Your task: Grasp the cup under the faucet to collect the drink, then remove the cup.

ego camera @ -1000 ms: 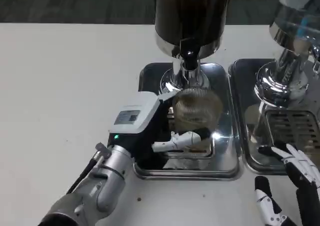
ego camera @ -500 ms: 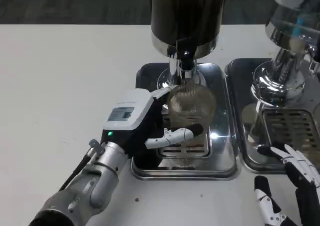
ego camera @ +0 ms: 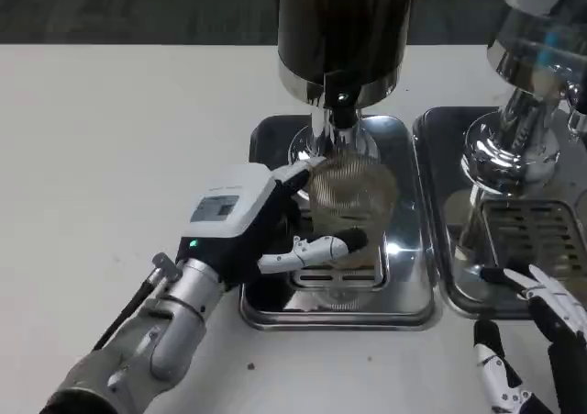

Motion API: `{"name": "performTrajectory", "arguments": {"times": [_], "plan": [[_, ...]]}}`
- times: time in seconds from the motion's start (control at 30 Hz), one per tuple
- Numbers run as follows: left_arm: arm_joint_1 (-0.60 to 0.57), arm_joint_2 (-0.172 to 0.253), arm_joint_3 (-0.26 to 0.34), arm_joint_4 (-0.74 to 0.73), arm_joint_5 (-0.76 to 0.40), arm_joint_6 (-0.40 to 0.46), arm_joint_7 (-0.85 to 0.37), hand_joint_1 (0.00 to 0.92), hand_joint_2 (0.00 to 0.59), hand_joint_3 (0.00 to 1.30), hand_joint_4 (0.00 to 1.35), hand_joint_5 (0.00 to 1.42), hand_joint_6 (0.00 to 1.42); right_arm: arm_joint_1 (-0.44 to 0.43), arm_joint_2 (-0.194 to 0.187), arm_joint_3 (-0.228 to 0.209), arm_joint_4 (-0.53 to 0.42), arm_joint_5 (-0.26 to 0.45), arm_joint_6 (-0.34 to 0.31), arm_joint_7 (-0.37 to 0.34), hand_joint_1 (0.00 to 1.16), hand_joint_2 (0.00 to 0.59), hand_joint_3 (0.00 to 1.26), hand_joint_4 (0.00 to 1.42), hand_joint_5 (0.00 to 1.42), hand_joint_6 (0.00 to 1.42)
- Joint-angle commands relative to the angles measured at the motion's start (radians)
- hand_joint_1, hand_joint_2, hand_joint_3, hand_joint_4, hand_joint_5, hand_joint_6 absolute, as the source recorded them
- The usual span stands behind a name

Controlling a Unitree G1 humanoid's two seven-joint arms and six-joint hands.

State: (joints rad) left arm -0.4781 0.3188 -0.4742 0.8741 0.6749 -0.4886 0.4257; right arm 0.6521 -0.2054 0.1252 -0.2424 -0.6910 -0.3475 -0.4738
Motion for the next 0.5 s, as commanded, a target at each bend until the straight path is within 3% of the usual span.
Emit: {"name": "performTrajectory", "arguments": {"times": [0.03,0.5], "plan": [[0.061,0.045,0.027,-0.057,-0.015,0.025,-0.039,0.000,0.073,0.25,0.29,0.55,0.55,-0.010,0.002,-0.004,0.010,0.011,-0.019,-0.002,0.36,0.470,0.33,0.17,0.16,0.28],[0.179,0.124,0.121,-0.250,-0.053,0.056,-0.114,0.000,0.069,0.23,0.28,0.52,0.54,-0.028,-0.004,-0.004,0.025,0.024,-0.027,0.012,0.36,0.470,0.33,0.17,0.16,0.28]]}}
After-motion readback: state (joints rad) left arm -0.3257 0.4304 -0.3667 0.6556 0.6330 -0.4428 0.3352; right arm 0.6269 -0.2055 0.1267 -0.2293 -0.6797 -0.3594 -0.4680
